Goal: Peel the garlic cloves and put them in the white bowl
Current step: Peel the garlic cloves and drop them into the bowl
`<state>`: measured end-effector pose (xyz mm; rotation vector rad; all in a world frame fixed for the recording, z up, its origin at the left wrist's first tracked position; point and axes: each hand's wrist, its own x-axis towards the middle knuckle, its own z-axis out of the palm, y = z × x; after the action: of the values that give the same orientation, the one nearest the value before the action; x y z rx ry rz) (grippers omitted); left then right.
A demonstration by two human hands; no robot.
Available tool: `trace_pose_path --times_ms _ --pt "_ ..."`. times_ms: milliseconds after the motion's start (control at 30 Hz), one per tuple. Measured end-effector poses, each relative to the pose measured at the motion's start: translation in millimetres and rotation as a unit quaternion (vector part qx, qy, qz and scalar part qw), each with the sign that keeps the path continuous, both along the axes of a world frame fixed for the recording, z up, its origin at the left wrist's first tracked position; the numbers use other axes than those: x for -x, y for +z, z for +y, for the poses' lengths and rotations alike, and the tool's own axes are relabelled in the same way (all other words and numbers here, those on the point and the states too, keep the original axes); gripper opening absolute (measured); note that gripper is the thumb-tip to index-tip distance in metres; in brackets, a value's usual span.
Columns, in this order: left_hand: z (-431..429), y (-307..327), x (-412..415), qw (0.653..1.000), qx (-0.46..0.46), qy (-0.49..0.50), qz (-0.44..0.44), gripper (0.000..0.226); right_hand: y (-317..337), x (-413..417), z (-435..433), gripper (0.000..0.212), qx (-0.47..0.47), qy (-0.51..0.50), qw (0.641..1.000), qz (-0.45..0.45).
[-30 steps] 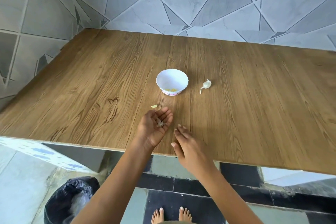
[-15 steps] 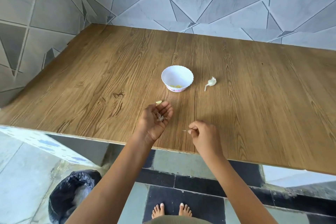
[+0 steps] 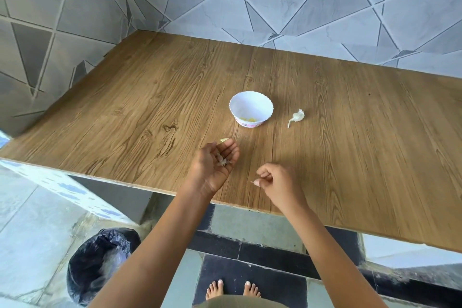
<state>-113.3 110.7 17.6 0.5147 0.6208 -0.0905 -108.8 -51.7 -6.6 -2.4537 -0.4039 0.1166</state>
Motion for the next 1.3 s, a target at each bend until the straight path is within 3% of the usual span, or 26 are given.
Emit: trace_pose_path --times_ms 100,267,333,433,567,633,700,833,900,967,1100,1133,1300 --pt "1 0 2 1.0 -0.004 0.0 0.002 0.045 0 -7 6 0.005 0.027 0.014 0.999 -0.012" --pt "3 0 4 1.0 -0.003 0.014 0.005 0.046 3 -8 11 0.013 0.136 0.063 0.989 -0.012" --pt "2 1 5 1.0 -0.01 0.013 0.01 0.046 2 -10 8 0.013 0.116 0.064 0.991 0.013" --pt "-3 0 8 1.0 -0.019 0.006 0.017 0.044 9 -12 1 0.015 0.009 0.049 0.998 0.044" --pt "-16 1 7 0.999 -0.031 -0.007 0.032 0.042 27 -11 14 0.012 -0.077 0.106 0.991 -0.031" --pt "-22 5 6 0.999 -0.032 -0.005 0.043 0.04 30 -14 26 0.014 -0.067 0.155 0.982 -0.079" --pt "-25 10 5 0.998 -0.037 0.0 0.054 0.041 28 -15 35 0.02 0.002 0.183 0.977 -0.114" --pt "-25 12 3 0.999 -0.043 0.015 0.027 0.063 32 -12 41 0.011 0.08 0.154 0.951 -0.257" --pt "-24 12 4 0.998 -0.045 0.022 0.033 0.052 36 -10 42 0.009 0.081 0.145 0.941 -0.294" --pt "-23 12 5 0.998 -0.048 0.022 0.034 0.042 34 -12 43 0.017 0.075 0.138 0.941 -0.3" --pt "-22 11 5 0.999 -0.038 0.019 0.002 0.065 29 -13 39 0.003 0.003 0.147 0.963 -0.226" --pt "-21 10 5 0.999 -0.036 0.017 0.001 0.066 29 -13 36 0.008 -0.019 0.14 0.967 -0.214" --pt "-7 4 3 1.0 -0.005 0.015 0.003 0.044 28 -21 19 0.008 -0.052 0.079 0.967 -0.235"
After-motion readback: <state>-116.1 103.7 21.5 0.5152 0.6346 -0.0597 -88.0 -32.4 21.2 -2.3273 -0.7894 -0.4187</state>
